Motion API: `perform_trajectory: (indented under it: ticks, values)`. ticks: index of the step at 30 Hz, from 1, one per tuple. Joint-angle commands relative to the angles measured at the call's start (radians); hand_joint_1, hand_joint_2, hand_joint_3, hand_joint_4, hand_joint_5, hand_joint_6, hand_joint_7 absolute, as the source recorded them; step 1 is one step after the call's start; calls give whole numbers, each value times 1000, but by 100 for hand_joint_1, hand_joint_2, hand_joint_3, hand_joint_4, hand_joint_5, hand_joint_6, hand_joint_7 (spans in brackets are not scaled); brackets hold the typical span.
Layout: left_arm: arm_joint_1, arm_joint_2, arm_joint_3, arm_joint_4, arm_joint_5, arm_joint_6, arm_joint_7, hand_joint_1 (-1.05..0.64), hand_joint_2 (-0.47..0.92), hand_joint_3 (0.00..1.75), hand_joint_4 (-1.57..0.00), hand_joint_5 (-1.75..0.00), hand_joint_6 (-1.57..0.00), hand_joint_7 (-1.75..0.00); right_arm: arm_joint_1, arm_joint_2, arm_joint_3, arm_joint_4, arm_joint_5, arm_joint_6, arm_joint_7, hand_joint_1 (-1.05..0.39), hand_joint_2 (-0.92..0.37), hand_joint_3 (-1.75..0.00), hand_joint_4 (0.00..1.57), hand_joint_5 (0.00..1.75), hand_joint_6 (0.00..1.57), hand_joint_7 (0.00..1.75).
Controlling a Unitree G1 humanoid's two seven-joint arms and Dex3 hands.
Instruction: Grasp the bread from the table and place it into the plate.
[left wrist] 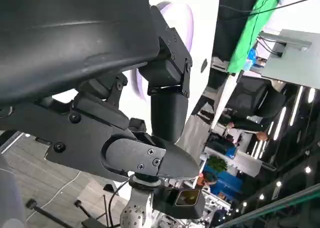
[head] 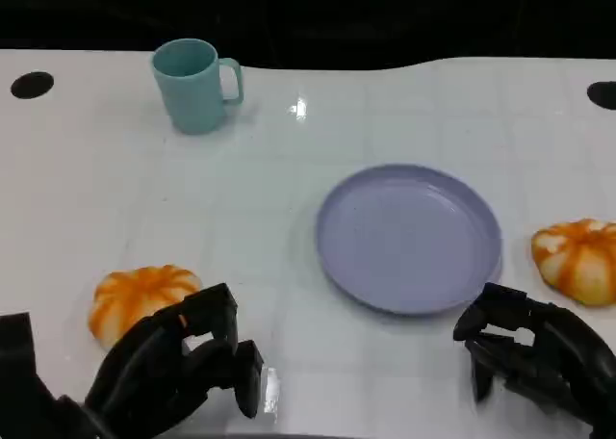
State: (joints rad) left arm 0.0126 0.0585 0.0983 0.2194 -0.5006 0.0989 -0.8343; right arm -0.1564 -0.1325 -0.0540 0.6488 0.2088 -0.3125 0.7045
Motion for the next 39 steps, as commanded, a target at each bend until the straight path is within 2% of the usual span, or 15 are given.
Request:
perform_trajectory:
  ticks: [1, 8, 13, 15, 16, 20, 21, 22, 25, 33, 36, 39]
  values:
    - [-7, 12, 9, 2, -6, -5, 6, -74, 92, 17, -80, -175, -66, -162, 12, -20, 2, 14, -8, 9, 1, -53, -92, -24, 65, 175, 68, 136]
    - [-2, 11, 10, -5, -12, -5, 4, -74, 92, 19, -77, -175, -63, -162, 14, -19, 3, 13, -11, 5, -3, -53, -92, -25, 65, 175, 68, 136]
    - [11, 4, 11, -29, 7, -50, 23, -73, 92, 15, -61, -159, -59, -130, 15, -16, 4, 12, -12, -2, -4, -52, -92, -25, 65, 175, 68, 135]
    - [11, 3, 13, -28, 23, -99, 29, -72, 92, 15, -59, -156, -59, -126, 16, -16, 5, 7, -13, 6, -8, -53, -92, -25, 65, 175, 68, 135]
    - [10, 3, 14, -26, 34, -130, 32, -72, 92, 15, -57, -139, -59, -106, 16, -17, 5, 3, -14, 12, -10, -53, -92, -24, 65, 175, 69, 135]
    - [8, 20, 12, -35, 122, -283, 75, -70, 92, 17, -45, -108, -53, -68, 14, -16, 5, 8, -15, 4, -7, -54, -92, -24, 65, 175, 69, 135]
    - [8, 28, 11, -41, 155, -323, 94, -69, 92, 17, -43, -105, -52, -63, 13, -17, 6, 10, -16, 0, -6, -54, -92, -24, 65, 175, 69, 135]
    - [13, 44, 6, -63, 208, -356, 126, -67, 92, 17, -37, -97, -50, -51, 13, -17, 5, 10, -13, 3, -3, -53, -92, -25, 65, 175, 68, 135]
    - [36, 79, -12, -144, 324, -374, 214, -62, 92, 13, -24, -91, -51, -30, 13, -17, 4, 3, -11, 20, -5, -53, -92, -24, 65, 175, 69, 135]
    - [89, 174, -58, -334, 593, -394, 381, -47, 92, 6, -6, -81, -44, -13, 15, -15, 7, 4, -15, 7, -7, -52, -92, -25, 65, 175, 68, 135]
    - [101, 209, -61, -371, 720, -444, 458, -47, 92, 3, -8, -72, -42, -7, 15, -12, 7, 9, -18, -3, -9, -53, -92, -24, 65, 175, 69, 135]
    - [119, 276, -61, -432, 901, -448, 516, -45, 92, 2, -5, -54, -35, -1, 18, -11, 9, 4, -20, -3, -12, -54, -92, -24, 66, 175, 70, 136]
